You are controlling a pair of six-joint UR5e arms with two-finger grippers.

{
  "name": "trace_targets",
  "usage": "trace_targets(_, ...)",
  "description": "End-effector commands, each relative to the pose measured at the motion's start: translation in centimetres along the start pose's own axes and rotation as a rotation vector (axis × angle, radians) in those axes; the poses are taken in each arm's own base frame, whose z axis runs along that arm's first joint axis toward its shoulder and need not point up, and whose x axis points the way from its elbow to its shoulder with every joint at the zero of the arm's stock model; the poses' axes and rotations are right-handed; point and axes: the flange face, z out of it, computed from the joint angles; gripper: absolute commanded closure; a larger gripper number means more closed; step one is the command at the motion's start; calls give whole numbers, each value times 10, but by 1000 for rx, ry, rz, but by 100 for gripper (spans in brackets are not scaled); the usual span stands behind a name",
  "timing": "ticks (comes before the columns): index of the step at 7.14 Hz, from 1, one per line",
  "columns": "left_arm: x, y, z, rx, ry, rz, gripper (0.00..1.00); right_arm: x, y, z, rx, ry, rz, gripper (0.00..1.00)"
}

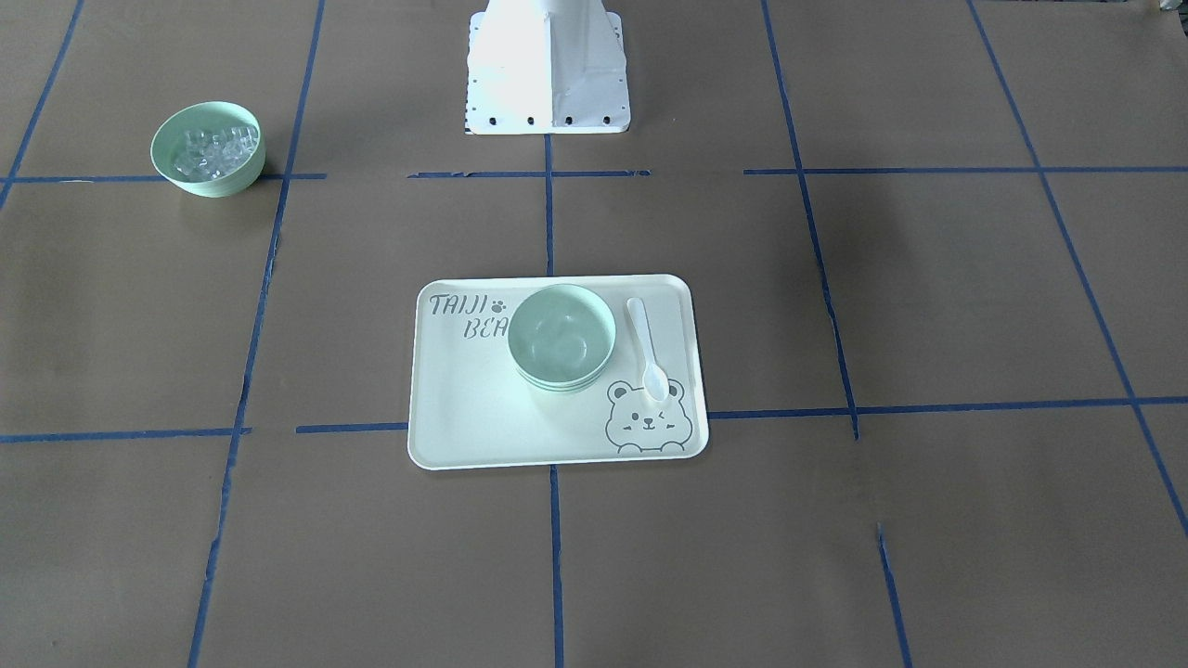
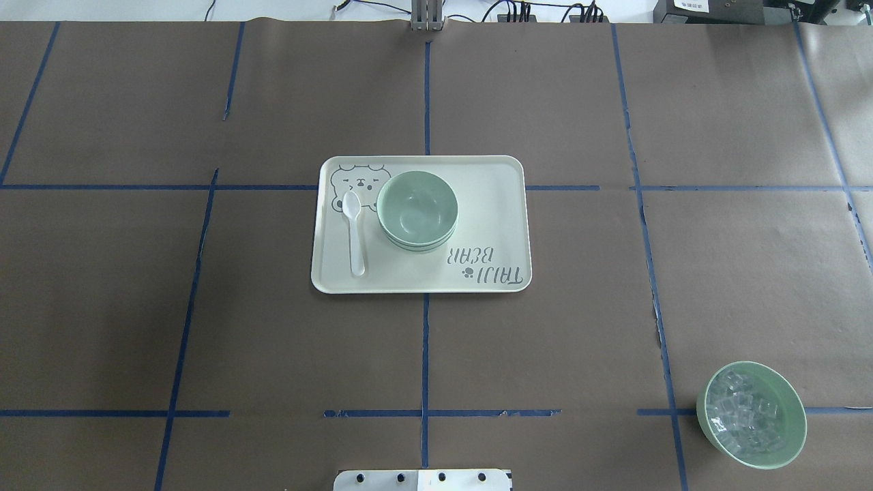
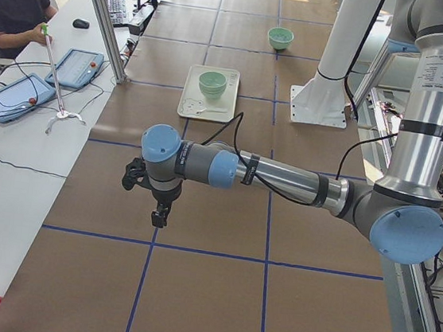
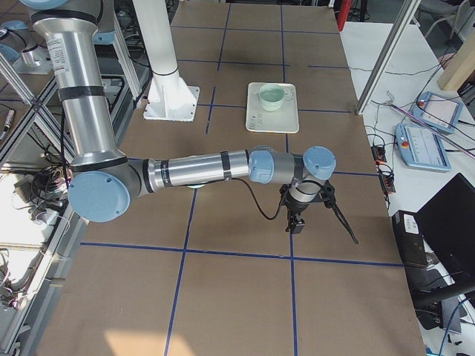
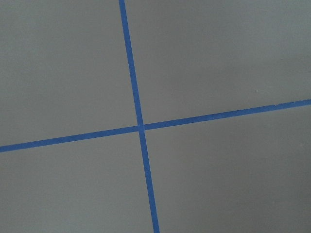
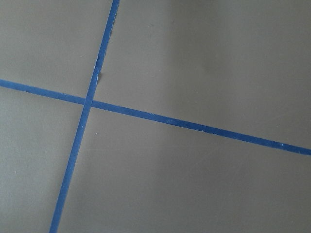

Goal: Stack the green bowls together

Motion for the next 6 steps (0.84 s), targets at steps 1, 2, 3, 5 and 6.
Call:
trace_targets(1,0,-3,-13,7,33,-27,0,5,7,6,-11,0,10,0)
trace_targets(2,4,-6,-21,21,52,-18,0,5,7,6,-11,0,10,0)
trace_targets(3,-1,-2,-16,13,53,-27,0,6,7,7,-13,0,14,0)
trace_targets(5,-3,1,-14,7,50,-33,0,11,7,12,-22,-3,25,0)
trace_targets(6,-3,2,-14,7,50,-33,0,11,7,12,-21,-3,24,0)
